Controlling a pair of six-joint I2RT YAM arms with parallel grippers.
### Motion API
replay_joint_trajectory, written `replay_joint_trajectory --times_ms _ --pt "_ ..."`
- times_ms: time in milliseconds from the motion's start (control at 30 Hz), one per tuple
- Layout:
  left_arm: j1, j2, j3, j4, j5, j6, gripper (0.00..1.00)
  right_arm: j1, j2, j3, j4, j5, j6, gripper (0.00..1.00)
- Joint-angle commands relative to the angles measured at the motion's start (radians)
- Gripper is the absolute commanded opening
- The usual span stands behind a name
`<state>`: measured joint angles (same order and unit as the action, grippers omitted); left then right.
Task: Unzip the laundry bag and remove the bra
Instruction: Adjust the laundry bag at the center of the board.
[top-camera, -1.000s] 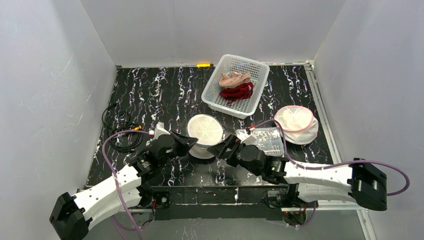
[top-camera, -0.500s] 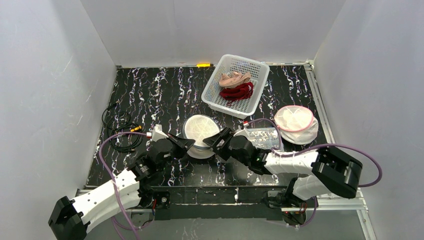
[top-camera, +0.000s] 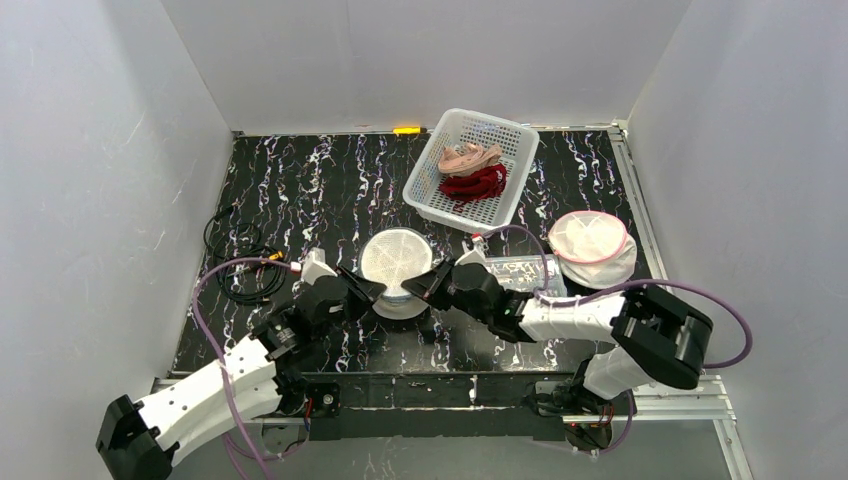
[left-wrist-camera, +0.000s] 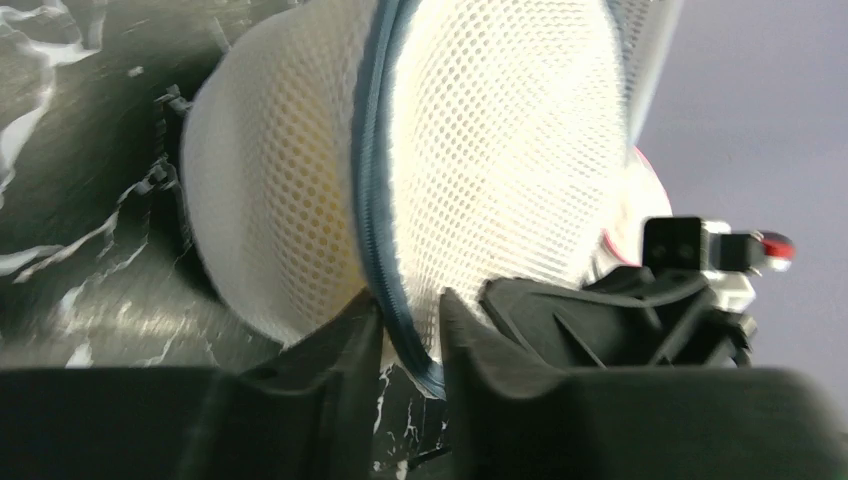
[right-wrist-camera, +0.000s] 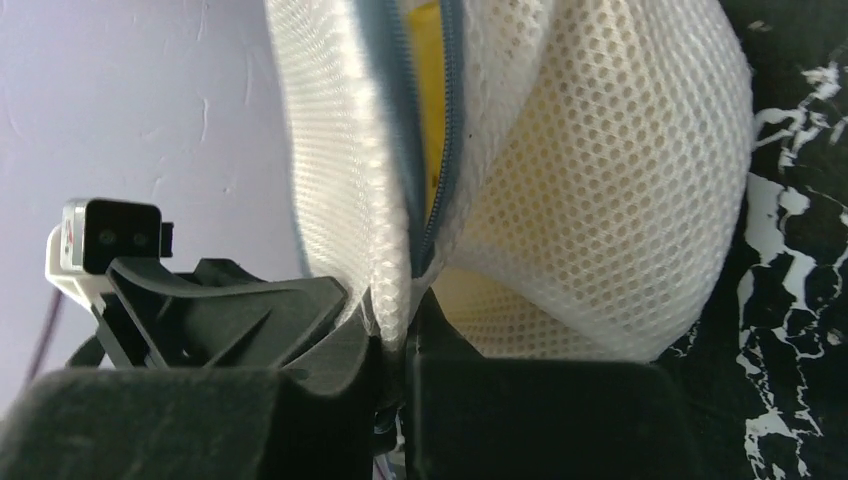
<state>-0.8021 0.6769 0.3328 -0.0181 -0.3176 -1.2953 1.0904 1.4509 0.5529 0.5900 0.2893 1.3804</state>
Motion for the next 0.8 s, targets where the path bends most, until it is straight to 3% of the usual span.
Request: replay_joint_trajectory --times_ms 0,100,233,367,533,667,767 --pt "-0.005 -0.02 0.202 -0.473 -0.139 0.069 0.38 -0.042 -0.101 0.101 -0.136 -0.092 -0.257 0.01" --pt "-0.004 -0.005 0.364 -0.767 -0.222 0.137 0.68 -0.097 -0.132 0.195 -0.321 -0.222 -0.452 0.01" --pt "-0.004 -0.028 0.554 -0.943 -0.287 0.287 0.85 -0.106 -0.119 0.357 -0.522 -0.318 -0.713 0.01" --pt "-0.005 -0.078 0.671 -0.957 -0.332 0.409 0.88 -0.105 -0.002 0.552 -0.634 -0.487 -0.857 0.01" --pt "-0.005 -0.121 0.709 -0.909 -0.359 0.533 0.88 -0.094 0.098 0.705 -0.6 -0.686 -0.891 0.01" --pt "-0.004 -0.13 0.705 -0.91 -0.364 0.566 0.89 -0.106 0.084 0.688 -0.618 -0.682 -0.941 0.01" --pt "-0.004 -0.136 0.639 -0.894 -0.336 0.546 0.89 -0.138 0.057 0.571 -0.564 -0.703 -0.938 0.01"
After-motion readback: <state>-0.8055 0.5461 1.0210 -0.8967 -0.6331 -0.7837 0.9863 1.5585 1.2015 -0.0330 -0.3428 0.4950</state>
